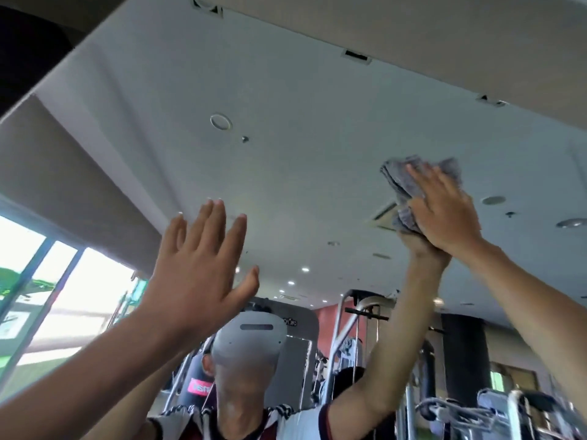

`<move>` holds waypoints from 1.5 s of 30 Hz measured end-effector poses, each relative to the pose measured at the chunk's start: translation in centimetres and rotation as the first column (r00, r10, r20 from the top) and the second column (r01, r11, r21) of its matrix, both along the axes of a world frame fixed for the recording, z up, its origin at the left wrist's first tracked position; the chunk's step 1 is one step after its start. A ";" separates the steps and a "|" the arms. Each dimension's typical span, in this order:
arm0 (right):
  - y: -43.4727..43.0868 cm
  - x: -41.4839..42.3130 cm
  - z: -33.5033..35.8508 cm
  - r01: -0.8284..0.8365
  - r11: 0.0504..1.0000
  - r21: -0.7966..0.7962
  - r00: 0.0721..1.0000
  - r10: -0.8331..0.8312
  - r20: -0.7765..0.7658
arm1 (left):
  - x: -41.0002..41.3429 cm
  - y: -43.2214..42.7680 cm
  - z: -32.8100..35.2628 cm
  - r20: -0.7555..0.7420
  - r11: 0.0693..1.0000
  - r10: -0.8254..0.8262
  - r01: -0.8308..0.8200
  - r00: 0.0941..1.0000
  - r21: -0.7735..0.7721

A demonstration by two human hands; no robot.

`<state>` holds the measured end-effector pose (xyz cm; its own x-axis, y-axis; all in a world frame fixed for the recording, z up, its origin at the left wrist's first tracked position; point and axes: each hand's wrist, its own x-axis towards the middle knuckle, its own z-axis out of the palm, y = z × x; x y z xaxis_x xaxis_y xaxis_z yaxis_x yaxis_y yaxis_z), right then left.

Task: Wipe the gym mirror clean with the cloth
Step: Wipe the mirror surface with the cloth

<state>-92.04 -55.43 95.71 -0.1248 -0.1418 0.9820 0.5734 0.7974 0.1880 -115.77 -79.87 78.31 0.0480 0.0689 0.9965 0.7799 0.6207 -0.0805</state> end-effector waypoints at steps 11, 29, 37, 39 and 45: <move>6.7 7.2 -1.9 0.026 0.955 0.296 0.923 -0.136 0.359 | 11.3 13.0 2.7 -0.100 0.997 -0.069 0.071 0.993 0.017; 10.9 9.9 0.2 0.042 0.999 0.018 0.999 -0.042 0.029 | 13.6 16.6 2.0 -0.077 0.999 -0.022 0.025 0.997 0.041; 10.5 9.8 -4.5 -0.047 0.906 0.420 0.888 -0.154 0.433 | 13.6 16.1 1.8 -0.062 0.999 -0.026 0.029 0.998 0.037; 13.4 13.1 -3.7 0.003 0.892 0.451 0.879 -0.217 0.424 | 13.6 16.2 1.7 -0.068 0.999 -0.026 0.029 0.997 0.046; 10.9 10.7 -1.1 0.062 0.998 -0.020 0.998 -0.061 0.027 | 13.5 16.3 1.6 -0.075 0.999 -0.029 0.031 0.997 0.026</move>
